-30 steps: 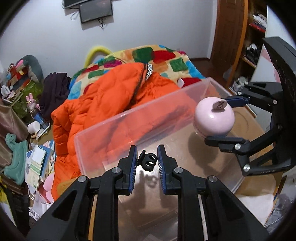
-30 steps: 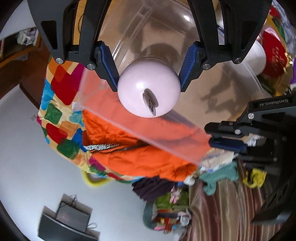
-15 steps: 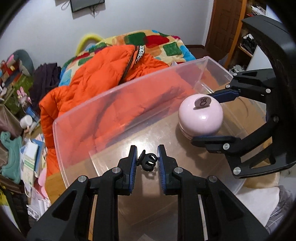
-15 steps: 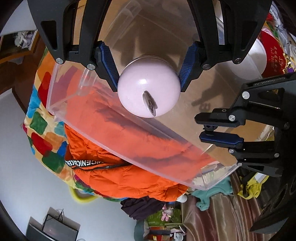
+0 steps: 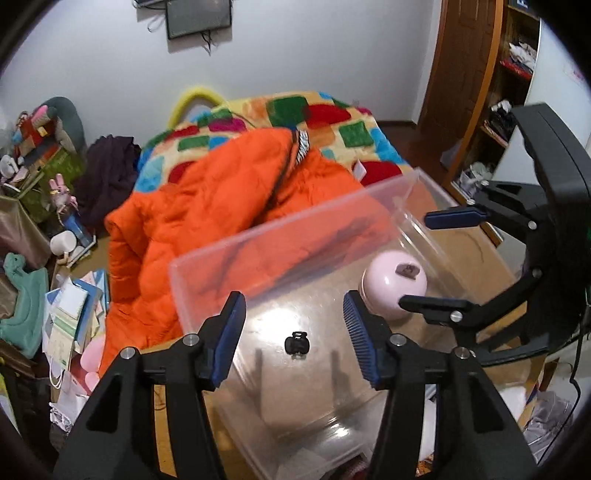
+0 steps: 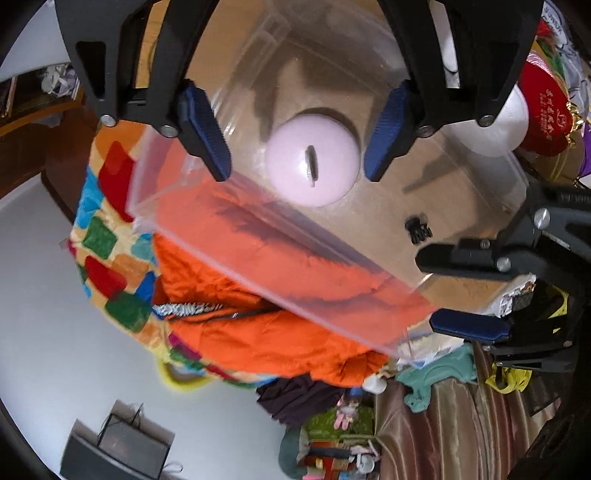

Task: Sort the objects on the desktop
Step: 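Withdraw both open tools from the bin back over the table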

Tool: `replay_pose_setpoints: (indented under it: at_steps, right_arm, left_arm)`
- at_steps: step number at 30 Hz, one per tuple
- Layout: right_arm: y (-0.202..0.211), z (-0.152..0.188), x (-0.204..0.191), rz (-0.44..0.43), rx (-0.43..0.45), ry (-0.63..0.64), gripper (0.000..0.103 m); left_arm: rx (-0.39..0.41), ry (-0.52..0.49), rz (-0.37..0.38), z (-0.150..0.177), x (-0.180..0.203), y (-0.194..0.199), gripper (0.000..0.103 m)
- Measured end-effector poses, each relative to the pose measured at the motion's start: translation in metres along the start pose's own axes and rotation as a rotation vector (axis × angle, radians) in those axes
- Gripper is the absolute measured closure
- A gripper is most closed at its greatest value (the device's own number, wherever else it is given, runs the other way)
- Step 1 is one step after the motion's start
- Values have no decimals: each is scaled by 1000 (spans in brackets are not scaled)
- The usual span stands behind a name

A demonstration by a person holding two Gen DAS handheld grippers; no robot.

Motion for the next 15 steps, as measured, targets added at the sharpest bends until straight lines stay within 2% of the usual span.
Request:
replay_pose_setpoints:
  at_steps: [4, 5, 6, 8, 15]
  right_arm:
    - [20, -1, 1, 13, 35, -18, 27]
    - [26, -1, 1, 17, 43, -25, 27]
    - [32, -1, 1, 21, 53, -33, 25]
    - [44, 1, 1, 33, 74, -53, 22]
    - [85, 24, -6, 79, 141, -82, 19]
  left_arm:
    - [34, -2, -13, -1, 1, 17, 40]
    - [43, -13, -21, 1, 3, 23, 33]
    - [51, -18, -32, 1, 4, 26, 21]
    - [78, -23, -72, 4, 7, 35, 9]
    - [130, -19, -145, 17, 16, 62, 9]
Point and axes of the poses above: each gripper's, at about its wrist camera, not at the fingertips, and y roughly against the way its jaws point, x to its right, z to its underside, the point moved 3 cm from there along -y, roughly the way its jaws point, and after that the axes turned 3 degrees about y, right-handed, at the moved point
